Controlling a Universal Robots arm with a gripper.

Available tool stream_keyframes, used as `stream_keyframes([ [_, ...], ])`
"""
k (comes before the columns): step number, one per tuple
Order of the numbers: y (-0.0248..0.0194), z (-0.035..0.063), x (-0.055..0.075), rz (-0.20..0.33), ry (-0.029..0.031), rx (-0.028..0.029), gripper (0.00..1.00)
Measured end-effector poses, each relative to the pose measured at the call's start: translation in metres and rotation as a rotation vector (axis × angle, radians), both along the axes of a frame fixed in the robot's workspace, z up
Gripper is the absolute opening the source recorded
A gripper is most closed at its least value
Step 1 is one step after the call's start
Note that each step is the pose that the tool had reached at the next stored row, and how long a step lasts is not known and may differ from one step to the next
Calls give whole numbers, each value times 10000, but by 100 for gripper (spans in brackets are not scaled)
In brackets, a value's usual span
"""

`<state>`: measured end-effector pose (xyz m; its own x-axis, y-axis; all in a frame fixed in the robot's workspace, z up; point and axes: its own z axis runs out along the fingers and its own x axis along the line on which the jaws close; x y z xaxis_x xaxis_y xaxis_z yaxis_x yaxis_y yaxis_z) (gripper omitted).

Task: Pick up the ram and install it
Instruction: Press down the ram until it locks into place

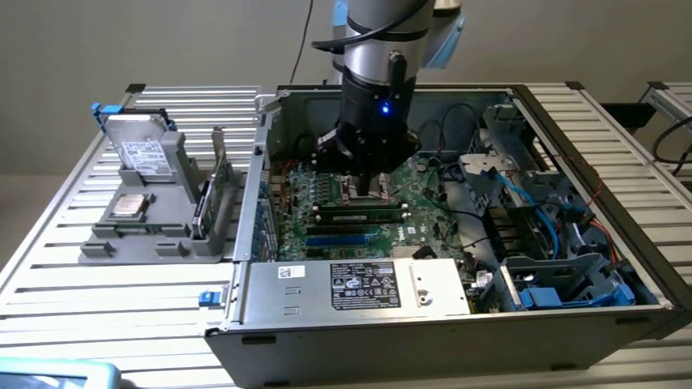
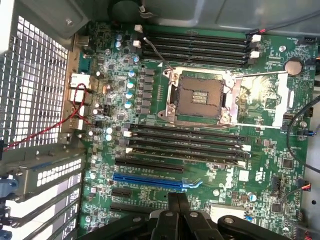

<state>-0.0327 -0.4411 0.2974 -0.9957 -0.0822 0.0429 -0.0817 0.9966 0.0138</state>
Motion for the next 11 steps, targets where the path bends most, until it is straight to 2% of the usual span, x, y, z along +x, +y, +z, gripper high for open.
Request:
stream_keyframes([
  [11, 0, 235, 0, -945, 55, -44, 11],
])
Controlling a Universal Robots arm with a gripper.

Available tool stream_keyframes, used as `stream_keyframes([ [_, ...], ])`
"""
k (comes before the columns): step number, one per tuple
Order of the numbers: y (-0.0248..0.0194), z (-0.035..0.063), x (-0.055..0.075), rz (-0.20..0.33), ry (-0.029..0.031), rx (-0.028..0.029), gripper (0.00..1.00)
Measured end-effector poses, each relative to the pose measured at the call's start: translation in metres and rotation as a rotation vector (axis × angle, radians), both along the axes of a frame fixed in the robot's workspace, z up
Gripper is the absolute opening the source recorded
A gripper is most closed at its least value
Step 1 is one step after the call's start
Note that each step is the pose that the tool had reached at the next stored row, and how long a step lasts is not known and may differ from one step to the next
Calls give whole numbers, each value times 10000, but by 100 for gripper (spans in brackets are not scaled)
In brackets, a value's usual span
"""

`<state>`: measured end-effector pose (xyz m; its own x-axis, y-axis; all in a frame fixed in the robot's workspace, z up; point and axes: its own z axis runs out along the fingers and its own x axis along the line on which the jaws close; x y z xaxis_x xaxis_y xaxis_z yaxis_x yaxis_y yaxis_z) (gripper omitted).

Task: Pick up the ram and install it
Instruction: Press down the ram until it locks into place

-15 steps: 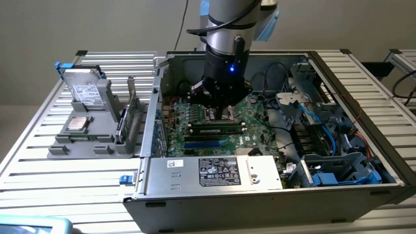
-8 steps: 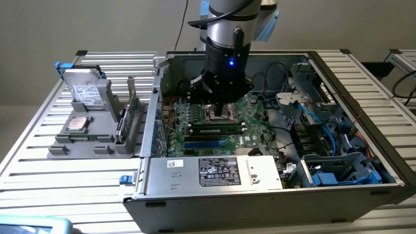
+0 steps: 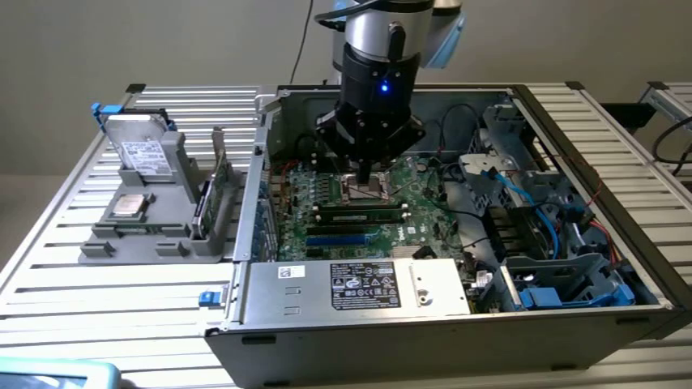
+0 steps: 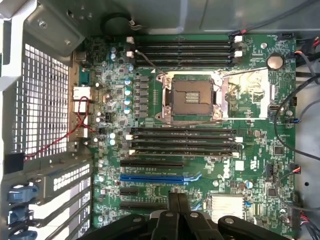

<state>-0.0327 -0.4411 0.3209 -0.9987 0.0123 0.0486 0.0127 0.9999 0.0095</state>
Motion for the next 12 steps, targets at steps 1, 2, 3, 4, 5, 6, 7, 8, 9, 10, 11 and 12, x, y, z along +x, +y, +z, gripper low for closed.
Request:
stream_keyframes([
  [1, 0, 25, 0, -85, 3, -2, 11],
  [2, 0, 47, 0, -175, 7, -2, 11],
  [3, 0, 71, 0, -273, 11, -3, 11],
  [4, 0, 92, 0, -364, 14, -2, 11],
  [5, 0, 102, 0, -436, 22, 0, 11],
  [6, 0, 101, 0, -503, 28, 1, 11],
  [7, 0, 101, 0, -509, 28, 0, 11],
  [8, 0, 101, 0, -509, 30, -1, 11],
  [9, 0, 102, 0, -510, 36, -14, 11],
  [10, 0, 102, 0, -510, 40, -24, 11],
  [11, 0, 102, 0, -510, 41, -26, 11],
  [12, 0, 102, 0, -510, 42, -27, 11],
])
